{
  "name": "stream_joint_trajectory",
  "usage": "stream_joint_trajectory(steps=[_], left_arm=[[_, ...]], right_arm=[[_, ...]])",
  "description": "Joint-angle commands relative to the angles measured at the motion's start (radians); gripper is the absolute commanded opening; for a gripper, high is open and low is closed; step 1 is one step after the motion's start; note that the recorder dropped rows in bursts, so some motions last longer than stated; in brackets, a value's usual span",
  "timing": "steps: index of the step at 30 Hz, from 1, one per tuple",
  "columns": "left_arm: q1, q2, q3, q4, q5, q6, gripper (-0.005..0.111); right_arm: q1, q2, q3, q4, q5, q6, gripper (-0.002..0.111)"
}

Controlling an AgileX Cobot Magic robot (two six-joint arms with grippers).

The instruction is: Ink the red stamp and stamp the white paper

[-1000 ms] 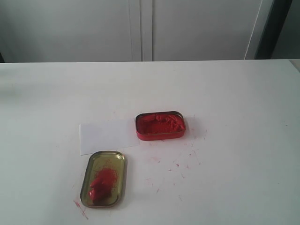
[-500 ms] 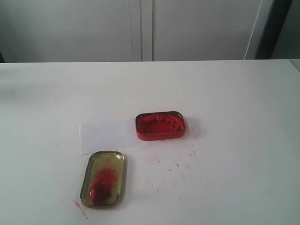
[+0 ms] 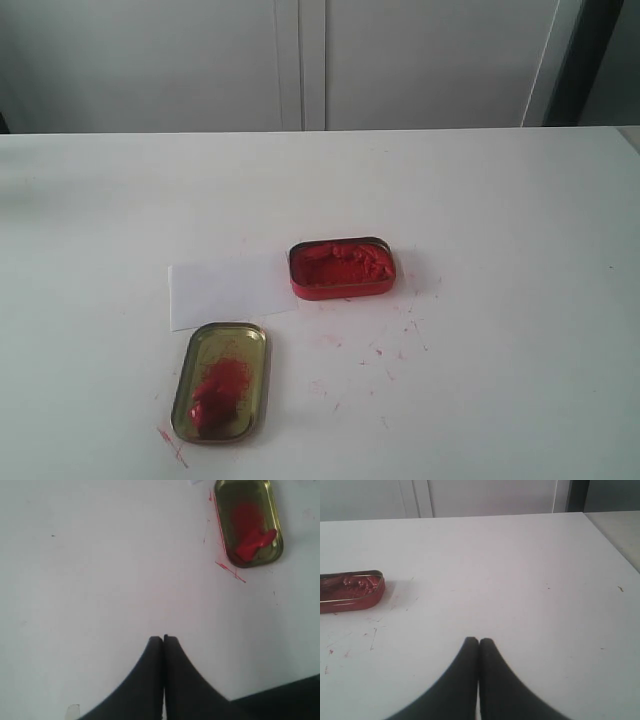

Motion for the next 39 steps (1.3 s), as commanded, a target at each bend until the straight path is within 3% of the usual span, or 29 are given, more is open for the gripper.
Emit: stream_joint_trajectory(steps=[1, 15, 22, 28, 31, 39], left_arm=[[-0.052, 0.066, -0.023, -0.016, 0.047, 0.012, 0.0], [-0.208, 0.228, -0.031, -0.017, 0.0, 0.024, 0.0], [-0.351, 0.347, -0.036, -0.017, -0.098, 0.022, 0.0], [-0.493, 0.478, -0.136, 0.022, -0.135, -0.029, 0.0], [-0.584, 0.547, -0.182, 0.097, -0.158, -0.108, 0.0], [-0.743, 0.609, -0.204, 0.268, -0.217, -0.268, 0.0]], right_arm=[[-0.001, -0.006, 0.005, 0.0, -0.016, 0.0, 0.0], [-0.001, -0.006, 0.005, 0.0, -0.014, 0.023, 0.0], [-0.001, -0.006, 0.005, 0.0, -0.014, 0.023, 0.0], [-0.001, -0.006, 0.005, 0.0, -0.014, 0.023, 0.0], [-0.001, -0.006, 0.005, 0.0, -0.014, 0.023, 0.0], [-0.001, -0.006, 0.005, 0.0, -0.014, 0.023, 0.0]])
